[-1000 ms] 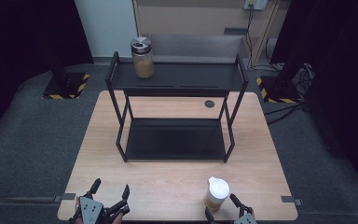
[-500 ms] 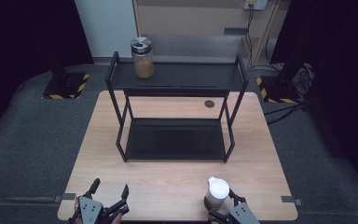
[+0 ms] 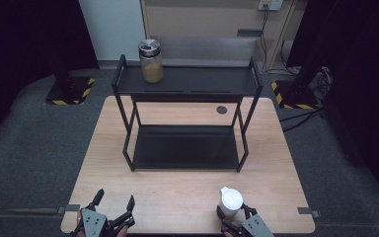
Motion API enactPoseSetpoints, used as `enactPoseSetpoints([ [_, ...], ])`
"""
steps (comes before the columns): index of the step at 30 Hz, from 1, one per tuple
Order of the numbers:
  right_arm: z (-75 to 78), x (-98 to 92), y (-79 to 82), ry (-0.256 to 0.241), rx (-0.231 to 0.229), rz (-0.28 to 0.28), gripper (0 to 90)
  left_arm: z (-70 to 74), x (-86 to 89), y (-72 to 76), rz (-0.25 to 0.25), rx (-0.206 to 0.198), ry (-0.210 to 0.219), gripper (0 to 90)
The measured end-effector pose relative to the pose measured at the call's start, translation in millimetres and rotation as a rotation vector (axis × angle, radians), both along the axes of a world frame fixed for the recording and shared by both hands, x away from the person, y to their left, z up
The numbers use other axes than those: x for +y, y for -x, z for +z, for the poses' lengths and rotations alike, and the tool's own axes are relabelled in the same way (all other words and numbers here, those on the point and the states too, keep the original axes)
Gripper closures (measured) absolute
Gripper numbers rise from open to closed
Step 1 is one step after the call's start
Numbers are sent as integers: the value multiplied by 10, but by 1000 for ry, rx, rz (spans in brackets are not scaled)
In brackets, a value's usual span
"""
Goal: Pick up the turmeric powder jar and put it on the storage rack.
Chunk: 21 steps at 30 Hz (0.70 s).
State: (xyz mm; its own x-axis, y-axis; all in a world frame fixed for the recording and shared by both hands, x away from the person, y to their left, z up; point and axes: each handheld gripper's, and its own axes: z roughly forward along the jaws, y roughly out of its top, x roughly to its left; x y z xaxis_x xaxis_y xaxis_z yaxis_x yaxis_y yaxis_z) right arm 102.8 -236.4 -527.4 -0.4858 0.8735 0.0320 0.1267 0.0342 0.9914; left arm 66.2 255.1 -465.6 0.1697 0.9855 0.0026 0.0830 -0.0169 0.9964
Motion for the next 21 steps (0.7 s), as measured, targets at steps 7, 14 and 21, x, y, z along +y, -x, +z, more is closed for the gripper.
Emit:
enactPoseSetpoints([
  [7, 19, 12, 2, 1, 6, -7, 299, 14, 4, -1, 1, 0, -2, 62],
  [14, 28, 23, 20, -14, 14, -25, 301, 28, -12, 16, 0, -5, -6, 63],
  [21, 201, 16, 38, -15, -7, -14, 302, 30, -12, 20, -1, -6, -9, 64],
])
